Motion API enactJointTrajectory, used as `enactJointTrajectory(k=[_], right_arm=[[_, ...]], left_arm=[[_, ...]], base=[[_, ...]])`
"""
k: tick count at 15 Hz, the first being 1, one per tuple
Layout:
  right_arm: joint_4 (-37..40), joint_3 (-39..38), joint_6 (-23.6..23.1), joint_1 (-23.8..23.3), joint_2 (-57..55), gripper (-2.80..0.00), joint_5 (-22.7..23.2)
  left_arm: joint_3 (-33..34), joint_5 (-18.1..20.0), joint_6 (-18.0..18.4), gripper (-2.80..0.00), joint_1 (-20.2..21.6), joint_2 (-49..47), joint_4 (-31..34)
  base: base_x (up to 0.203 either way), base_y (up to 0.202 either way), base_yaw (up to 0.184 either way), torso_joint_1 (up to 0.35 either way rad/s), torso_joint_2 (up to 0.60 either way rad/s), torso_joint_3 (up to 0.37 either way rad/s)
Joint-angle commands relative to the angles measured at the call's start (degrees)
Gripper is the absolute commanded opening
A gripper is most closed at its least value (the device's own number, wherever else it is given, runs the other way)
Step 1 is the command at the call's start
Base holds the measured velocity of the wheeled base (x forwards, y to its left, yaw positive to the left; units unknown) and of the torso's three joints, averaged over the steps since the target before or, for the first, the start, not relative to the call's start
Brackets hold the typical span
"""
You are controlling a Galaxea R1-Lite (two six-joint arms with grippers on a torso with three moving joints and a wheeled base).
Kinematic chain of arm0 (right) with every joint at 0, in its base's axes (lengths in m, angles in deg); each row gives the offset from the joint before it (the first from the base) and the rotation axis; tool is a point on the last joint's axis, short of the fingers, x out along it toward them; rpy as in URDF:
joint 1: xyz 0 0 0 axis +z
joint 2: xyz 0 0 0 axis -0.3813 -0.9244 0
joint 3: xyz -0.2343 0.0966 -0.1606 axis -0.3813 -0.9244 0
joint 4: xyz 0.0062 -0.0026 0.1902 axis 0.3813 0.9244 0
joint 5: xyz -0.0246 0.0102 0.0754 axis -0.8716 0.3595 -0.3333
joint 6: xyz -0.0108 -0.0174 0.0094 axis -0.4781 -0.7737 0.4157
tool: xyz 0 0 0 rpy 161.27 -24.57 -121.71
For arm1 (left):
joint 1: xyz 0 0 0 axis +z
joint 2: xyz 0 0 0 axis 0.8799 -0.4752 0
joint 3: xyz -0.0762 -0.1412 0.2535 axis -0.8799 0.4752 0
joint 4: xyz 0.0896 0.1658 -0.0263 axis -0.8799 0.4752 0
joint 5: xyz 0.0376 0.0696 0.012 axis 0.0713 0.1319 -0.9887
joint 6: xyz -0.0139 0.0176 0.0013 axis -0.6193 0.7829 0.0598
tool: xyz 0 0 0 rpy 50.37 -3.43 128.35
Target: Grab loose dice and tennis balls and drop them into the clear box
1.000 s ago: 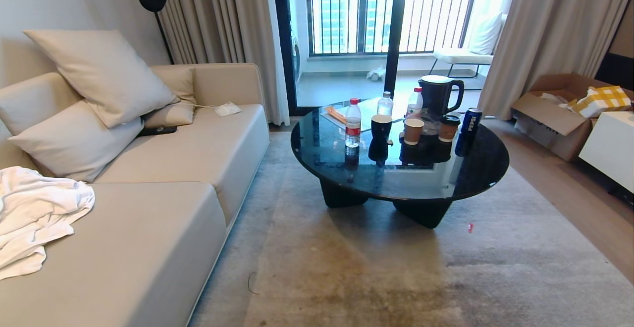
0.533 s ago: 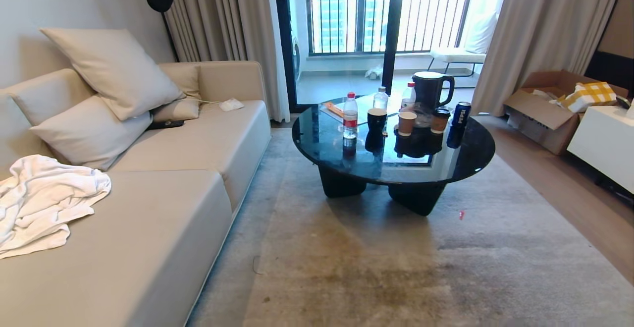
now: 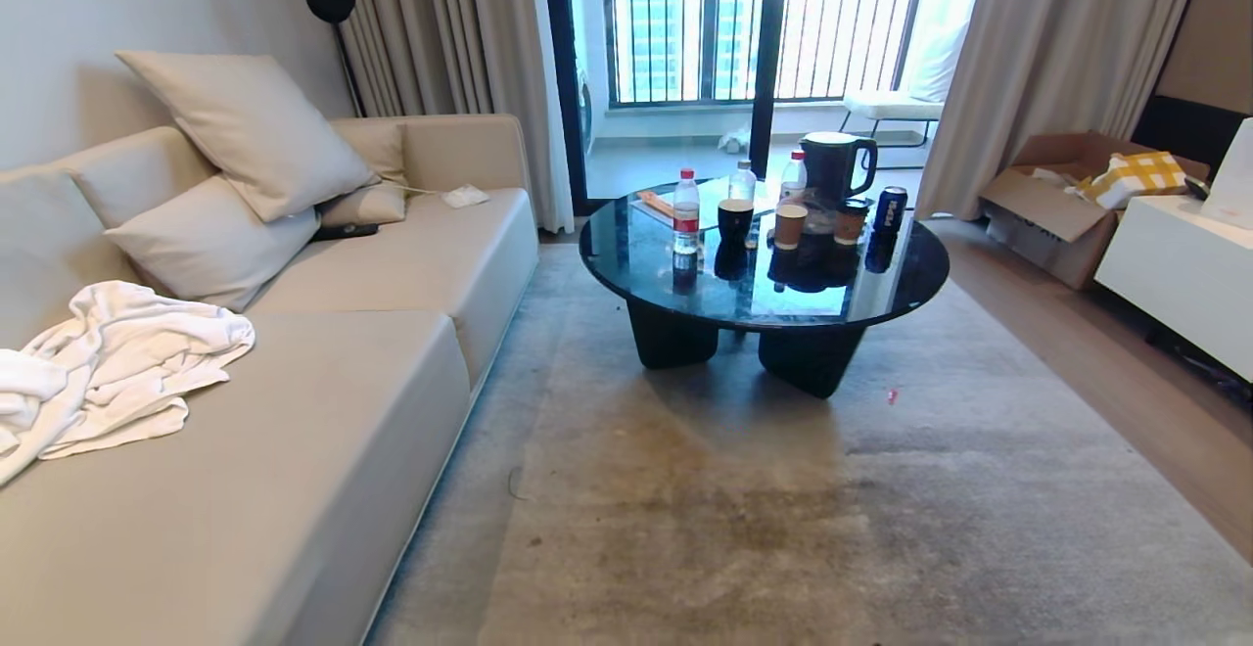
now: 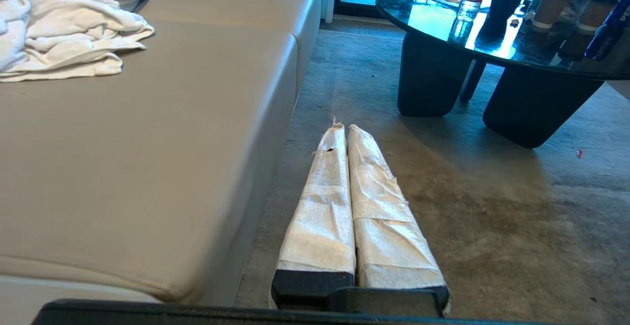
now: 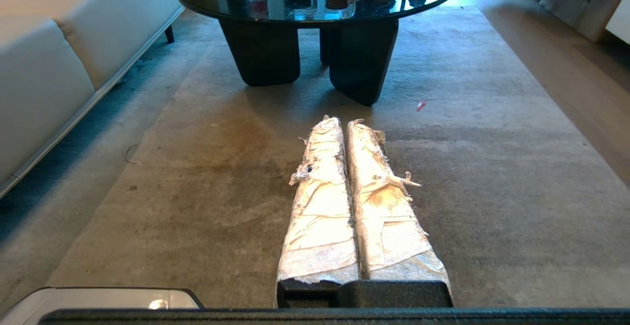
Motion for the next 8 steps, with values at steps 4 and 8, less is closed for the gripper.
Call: enactJointTrajectory(k=[4, 8], right_arm=[[0.04, 0.00, -0.04, 0.01, -0.05, -2.80, 0.06], [0.04, 0.00, -0.04, -0.07, -0.05, -2.80, -0.03]], left_arm=[[0.00, 0.00, -0.08, -2.80, 0.00, 0.00, 0.00], [0.00, 0.00, -0.08, -2.80, 0.00, 0.00, 0.00]], base=[[-0.185, 0.000, 0.000, 0.002, 0.00, 0.006], [-0.187, 0.000, 0.001, 0.001, 0.00, 0.002]])
